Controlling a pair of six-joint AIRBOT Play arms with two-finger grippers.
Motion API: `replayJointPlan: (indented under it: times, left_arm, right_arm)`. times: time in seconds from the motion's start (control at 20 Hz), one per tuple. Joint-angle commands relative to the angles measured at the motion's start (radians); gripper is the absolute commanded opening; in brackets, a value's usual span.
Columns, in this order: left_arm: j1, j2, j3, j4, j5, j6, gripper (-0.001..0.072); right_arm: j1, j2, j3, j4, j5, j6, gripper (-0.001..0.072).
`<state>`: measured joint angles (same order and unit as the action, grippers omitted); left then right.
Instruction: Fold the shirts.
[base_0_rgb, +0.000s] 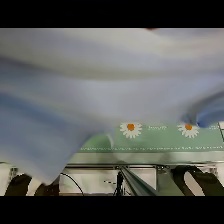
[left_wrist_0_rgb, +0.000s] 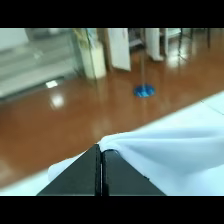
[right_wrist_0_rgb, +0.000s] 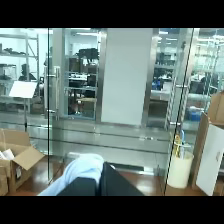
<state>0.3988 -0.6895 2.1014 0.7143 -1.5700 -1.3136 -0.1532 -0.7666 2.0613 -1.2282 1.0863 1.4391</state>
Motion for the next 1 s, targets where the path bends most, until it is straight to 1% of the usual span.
replayJointPlan:
  times: [0.0, 0.1, 0.15, 0.2, 0.25, 0.3, 0.35, 0.45, 0.6, 0.7, 0.95]
  left_arm:
    - [0.009, 0.01, -0.017, 0.009, -0.185, -0.089, 0.0018]
    - [0.022, 0.009, -0.121, 0.012, -0.258, -0.097, 0.0018]
    - [0.028, 0.009, -0.203, 0.013, -0.27, -0.094, 0.0018]
    - [0.029, 0.009, -0.311, 0.013, -0.267, -0.094, 0.0018]
    - [0.029, 0.009, -0.418, 0.011, -0.255, -0.095, 0.0018]
    - [0.029, 0.009, -0.533, 0.011, -0.235, -0.098, 0.0018]
    - [0.029, 0.009, -0.644, 0.011, -0.198, -0.098, 0.0018]
    - [0.024, 0.006, -0.832, 0.012, -0.097, -0.063, 0.0018]
    - [0.024, -0.03, -1.03, 0.012, 0.064, 0.029, 0.0018]
    - [0.008, -0.078, -1.107, 0.011, 0.173, 0.07, 0.0019]
    - [-0.136, -0.278, -1.131, 0.011, 0.423, 0.194, 0.002]
  right_arm:
    - [-0.001, -0.01, 0.013, -0.094, 0.152, 0.025, 0.0025]
    - [-0.001, -0.068, 0.012, -0.211, 0.321, 0.004, 0.0025]
    - [0.0, -0.117, 0.005, -0.249, 0.405, -0.014, 0.0025]
    - [0.0, -0.164, -0.018, -0.246, 0.433, -0.014, 0.0025]
    - [0.0, -0.213, -0.06, -0.224, 0.426, -0.014, 0.0025]
    - [0.0, -0.267, -0.093, -0.181, 0.433, -0.014, 0.0025]
    - [0.0, -0.328, -0.117, -0.148, 0.455, -0.014, 0.0025]
    - [0.0, -0.465, -0.149, -0.078, 0.492, -0.015, 0.0025]
    - [0.002, -0.628, -0.15, -0.027, 0.454, -0.015, 0.0025]
    - [0.014, -0.706, -0.15, -0.023, 0.402, -0.022, 0.0026]
    - [0.071, -0.831, -0.15, -0.023, 0.266, -0.022, 0.0026]
